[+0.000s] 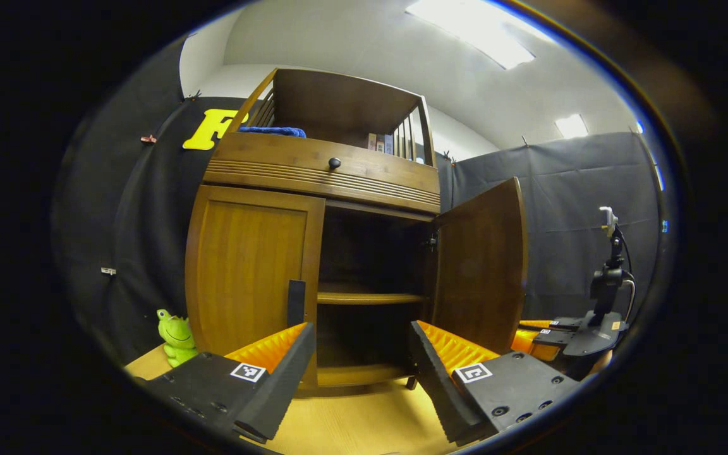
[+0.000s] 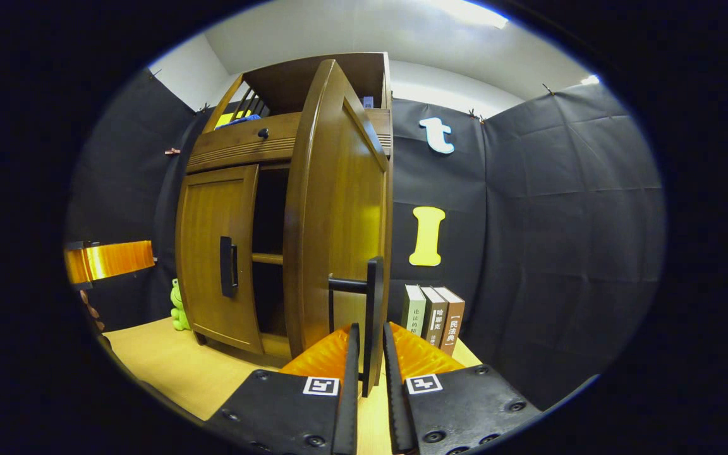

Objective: Open the right door of the double-door shoe cabinet with the right hand, and open the left door with the left hand.

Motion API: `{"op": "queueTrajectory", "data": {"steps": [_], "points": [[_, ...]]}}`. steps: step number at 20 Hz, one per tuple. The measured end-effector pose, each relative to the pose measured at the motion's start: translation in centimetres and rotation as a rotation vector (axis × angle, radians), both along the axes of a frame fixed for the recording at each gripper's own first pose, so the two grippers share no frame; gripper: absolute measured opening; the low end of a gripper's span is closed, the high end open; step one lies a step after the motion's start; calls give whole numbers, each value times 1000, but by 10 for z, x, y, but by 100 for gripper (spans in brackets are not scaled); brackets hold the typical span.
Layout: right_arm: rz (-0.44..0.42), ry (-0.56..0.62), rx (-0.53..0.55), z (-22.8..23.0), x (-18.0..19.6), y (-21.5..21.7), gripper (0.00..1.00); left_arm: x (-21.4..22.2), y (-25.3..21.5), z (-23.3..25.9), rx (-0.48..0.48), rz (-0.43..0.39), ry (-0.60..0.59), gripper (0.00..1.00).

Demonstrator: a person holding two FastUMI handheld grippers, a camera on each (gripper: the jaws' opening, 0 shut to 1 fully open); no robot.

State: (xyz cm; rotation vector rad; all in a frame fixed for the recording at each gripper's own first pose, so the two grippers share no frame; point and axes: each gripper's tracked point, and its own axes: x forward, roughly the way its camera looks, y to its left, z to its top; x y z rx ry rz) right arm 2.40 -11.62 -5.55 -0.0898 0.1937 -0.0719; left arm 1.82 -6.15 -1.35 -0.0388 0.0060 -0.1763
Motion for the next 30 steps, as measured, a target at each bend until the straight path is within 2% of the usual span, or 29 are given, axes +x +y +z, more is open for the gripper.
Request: {"op": "queueTrajectory", "data": {"steps": [1,2,4,5,13,14,16,19,20,21,24,25,30], "points": [[-4,1,-6,2,-3,-5,24,1,-3,-1,-2,-1,0,89],[-11,-2,-15,4,-4,-10,24,3,-4,-2,-4,-1,1,93],[-23,-5,-24,7,-8,-19,23,5,-8,-5,-5,-2,7,93],[-27,-5,-24,4,-10,-23,23,6,-10,-6,-3,-1,8,89],[-85,-17,-34,12,-21,-54,23,10,-15,-8,-5,5,11,89],[-94,-21,-36,14,-22,-58,23,11,-16,-9,-6,5,11,93],[-118,-25,-44,17,-25,-67,23,10,-16,-7,-5,8,9,89],[-163,-37,-65,23,-32,-85,23,9,-16,-6,-7,13,7,89],[-158,-39,-54,24,-33,-86,23,9,-16,-6,-9,14,6,89],[-144,-40,-29,26,-36,-81,23,10,-16,-5,-10,15,5,93],[-137,-48,-33,30,-42,-76,24,11,-13,-5,-5,24,1,89],[-123,-59,-31,35,-46,-68,24,13,-10,-5,4,28,-1,93],[-67,-137,-8,61,-54,-37,24,32,18,-11,45,89,-22,93]]}}
